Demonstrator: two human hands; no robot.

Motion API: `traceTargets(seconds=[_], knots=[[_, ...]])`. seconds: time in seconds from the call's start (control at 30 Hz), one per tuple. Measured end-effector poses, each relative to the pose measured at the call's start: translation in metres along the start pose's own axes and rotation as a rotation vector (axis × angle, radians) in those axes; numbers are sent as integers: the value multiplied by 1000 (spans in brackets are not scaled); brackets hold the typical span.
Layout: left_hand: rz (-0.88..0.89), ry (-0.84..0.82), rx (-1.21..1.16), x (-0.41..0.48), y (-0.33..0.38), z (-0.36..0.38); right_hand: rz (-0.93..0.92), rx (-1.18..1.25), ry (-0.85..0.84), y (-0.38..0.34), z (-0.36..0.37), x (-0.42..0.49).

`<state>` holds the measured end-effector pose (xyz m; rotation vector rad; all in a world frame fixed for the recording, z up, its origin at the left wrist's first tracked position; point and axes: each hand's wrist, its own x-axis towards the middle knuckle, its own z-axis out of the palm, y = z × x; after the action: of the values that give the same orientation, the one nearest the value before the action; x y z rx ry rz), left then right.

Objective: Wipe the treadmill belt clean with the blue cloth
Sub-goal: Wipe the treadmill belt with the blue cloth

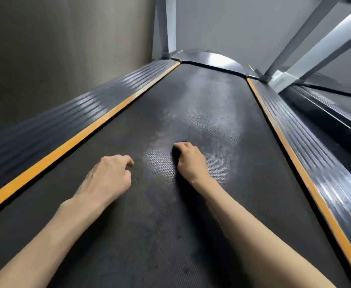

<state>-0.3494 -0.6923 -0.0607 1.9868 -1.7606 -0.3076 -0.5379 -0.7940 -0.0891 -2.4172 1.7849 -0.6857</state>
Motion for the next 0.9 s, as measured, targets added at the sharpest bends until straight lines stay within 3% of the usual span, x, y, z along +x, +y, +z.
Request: traceTargets(seconds=[0.17,0.27,0.33,0.47,0.5,0.57,0.67,0.73,0.8,0.9], knots=[[-91,14,10,-11,-29,-13,-630,220,-169,-74,9,-59],[-109,52,9,-16,-38,-16,-853,295,-315,-74,2,-63],[-104,81,9,-19,-46,-19,-800,224,-315,-57,7,-34],[-86,118,5,-29,-59,-25,-140,39,-121,-30,26,62],[-83,116,9,-30,-63,-26,-97,-21,-122,-38,28,71],[-79,107,21,-31,-69,-30,-254,10,-181,-68,33,61],[-129,117,44,-29,-80,-35,-780,193,-278,-114,41,-4],[-171,110,48,-31,-83,-36,-893,247,-351,-118,40,-12],[-182,112,56,-34,-81,-36,-821,203,-308,-109,43,21],[-183,120,63,-38,-76,-37,-359,111,-172,-97,57,85]])
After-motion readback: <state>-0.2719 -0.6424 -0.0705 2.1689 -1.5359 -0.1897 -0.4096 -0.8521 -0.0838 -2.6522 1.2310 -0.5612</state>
